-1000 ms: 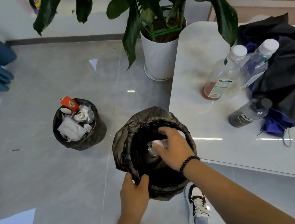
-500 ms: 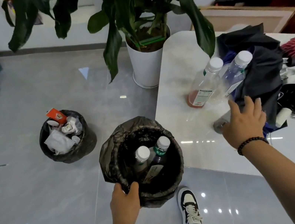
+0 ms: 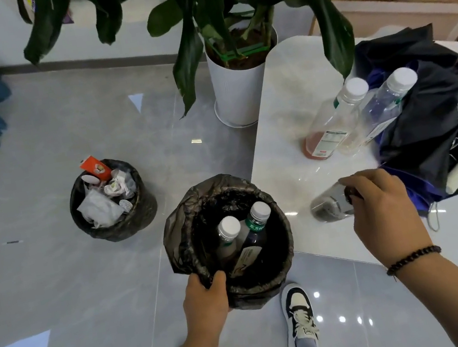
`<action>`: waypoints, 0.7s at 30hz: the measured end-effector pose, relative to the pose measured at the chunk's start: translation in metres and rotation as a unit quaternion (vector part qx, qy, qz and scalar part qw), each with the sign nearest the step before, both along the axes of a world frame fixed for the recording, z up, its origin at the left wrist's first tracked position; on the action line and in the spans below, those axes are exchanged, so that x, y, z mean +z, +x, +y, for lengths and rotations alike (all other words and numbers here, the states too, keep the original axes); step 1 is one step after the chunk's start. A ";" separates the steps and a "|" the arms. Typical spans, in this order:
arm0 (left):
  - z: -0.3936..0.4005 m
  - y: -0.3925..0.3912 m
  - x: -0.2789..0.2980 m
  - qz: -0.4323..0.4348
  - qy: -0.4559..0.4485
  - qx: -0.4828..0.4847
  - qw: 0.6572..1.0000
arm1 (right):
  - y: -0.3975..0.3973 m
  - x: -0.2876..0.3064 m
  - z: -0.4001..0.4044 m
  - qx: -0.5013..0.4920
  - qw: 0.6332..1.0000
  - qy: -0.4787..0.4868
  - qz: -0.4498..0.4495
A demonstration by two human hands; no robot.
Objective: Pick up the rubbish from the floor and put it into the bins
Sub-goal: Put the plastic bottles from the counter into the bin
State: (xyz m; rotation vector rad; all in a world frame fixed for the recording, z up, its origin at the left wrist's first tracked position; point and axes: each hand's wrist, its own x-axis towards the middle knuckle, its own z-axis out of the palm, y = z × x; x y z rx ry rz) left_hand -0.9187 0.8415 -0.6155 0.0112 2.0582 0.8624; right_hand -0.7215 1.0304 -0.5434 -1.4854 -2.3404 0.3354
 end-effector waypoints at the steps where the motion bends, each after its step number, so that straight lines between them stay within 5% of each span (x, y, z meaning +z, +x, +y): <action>1: 0.000 -0.001 0.000 -0.002 0.000 0.000 1.000 | -0.006 0.011 -0.008 0.017 1.000 0.006 0.020; 9: -0.001 -0.004 0.005 -0.012 0.014 0.011 1.000 | -0.042 0.054 -0.042 0.092 0.967 -0.149 0.183; 21: 0.002 -0.004 0.009 0.000 0.011 0.001 1.000 | -0.094 -0.046 -0.093 0.127 0.952 -0.273 0.054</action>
